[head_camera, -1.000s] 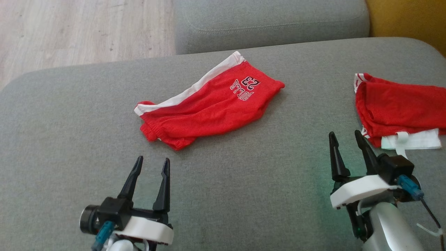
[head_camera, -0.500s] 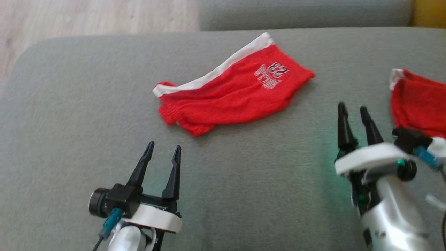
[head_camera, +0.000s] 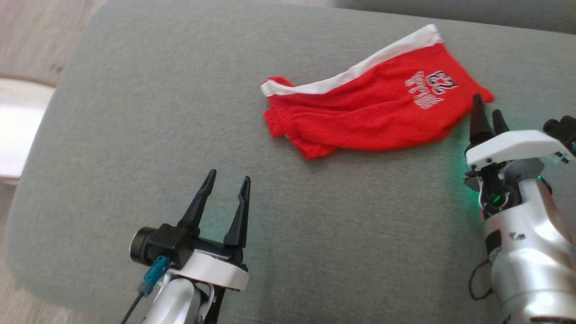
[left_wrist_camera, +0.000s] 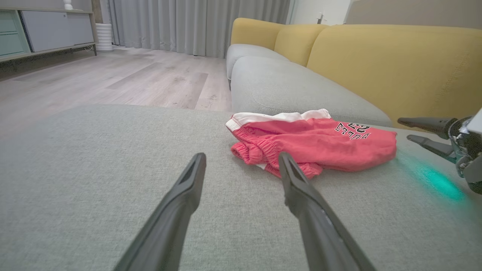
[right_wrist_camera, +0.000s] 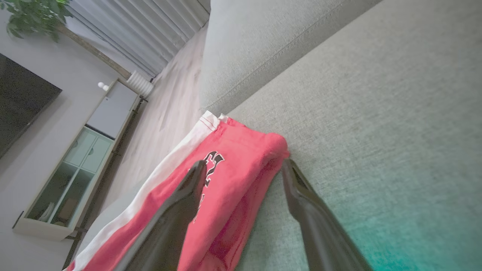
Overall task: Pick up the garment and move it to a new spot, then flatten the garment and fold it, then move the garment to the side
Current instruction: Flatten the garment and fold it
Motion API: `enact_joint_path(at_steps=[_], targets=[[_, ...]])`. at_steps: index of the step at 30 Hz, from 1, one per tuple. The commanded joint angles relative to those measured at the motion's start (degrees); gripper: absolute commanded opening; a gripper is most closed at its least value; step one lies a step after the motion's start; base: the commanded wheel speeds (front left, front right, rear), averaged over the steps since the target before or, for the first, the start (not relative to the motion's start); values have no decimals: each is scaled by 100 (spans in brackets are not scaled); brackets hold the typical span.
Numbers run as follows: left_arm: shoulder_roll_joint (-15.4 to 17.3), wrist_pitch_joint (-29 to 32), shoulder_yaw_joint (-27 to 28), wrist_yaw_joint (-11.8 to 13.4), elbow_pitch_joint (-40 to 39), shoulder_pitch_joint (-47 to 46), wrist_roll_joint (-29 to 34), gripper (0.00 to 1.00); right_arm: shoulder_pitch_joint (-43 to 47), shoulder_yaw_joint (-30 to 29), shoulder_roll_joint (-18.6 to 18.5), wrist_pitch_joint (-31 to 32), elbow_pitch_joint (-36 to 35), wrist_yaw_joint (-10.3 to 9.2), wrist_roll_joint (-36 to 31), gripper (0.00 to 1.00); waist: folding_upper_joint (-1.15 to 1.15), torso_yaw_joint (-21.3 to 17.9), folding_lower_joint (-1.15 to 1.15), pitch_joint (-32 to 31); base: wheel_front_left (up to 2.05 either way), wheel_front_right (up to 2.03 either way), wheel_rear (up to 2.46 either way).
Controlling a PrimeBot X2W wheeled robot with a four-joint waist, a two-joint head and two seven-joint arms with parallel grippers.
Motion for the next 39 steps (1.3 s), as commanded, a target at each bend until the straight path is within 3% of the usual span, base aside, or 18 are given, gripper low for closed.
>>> enact_joint_path(at_steps=[1, 13, 20, 21, 22, 30, 39], targets=[[9, -45, 156, -21, -180, -165, -12, 100, -207, 47, 25, 25, -44, -11, -93, 100, 0, 147, -1, 99, 0, 0, 0], [8, -45, -160, 95, -319, -250, -318, 100, -1180, -1108, -232, 738, 2003, -11, -1032, 100, 0, 591, -1, 203, 0, 0, 0], [8, -45, -284, 170, -359, -292, -450, 100, -1531, -1410, -346, 1089, 2400, -11, -1396, 100, 0, 756, -1, 323, 0, 0, 0], [7, -45, -289, 175, -362, -296, -459, 100, -1558, -1486, -356, 1117, 2420, -11, -1411, 45, 0, 765, -1, 335, 0, 0, 0], [7, -45, -295, 180, -363, -298, -467, 100, -1585, -1546, -365, 1108, 2434, -11, -1442, 0, 0, 770, -1, 347, 0, 0, 0], [7, -45, -306, 183, -308, -331, -447, 100, -1783, -1638, -250, 641, 2394, -11, -1541, 0, 0, 674, -1, 358, 0, 0, 0], [7, -45, -252, 132, -243, -318, -318, 100, -1451, -1380, -99, -112, 1772, -11, -1100, 0, 0, 278, -1, 150, 0, 0, 0]])
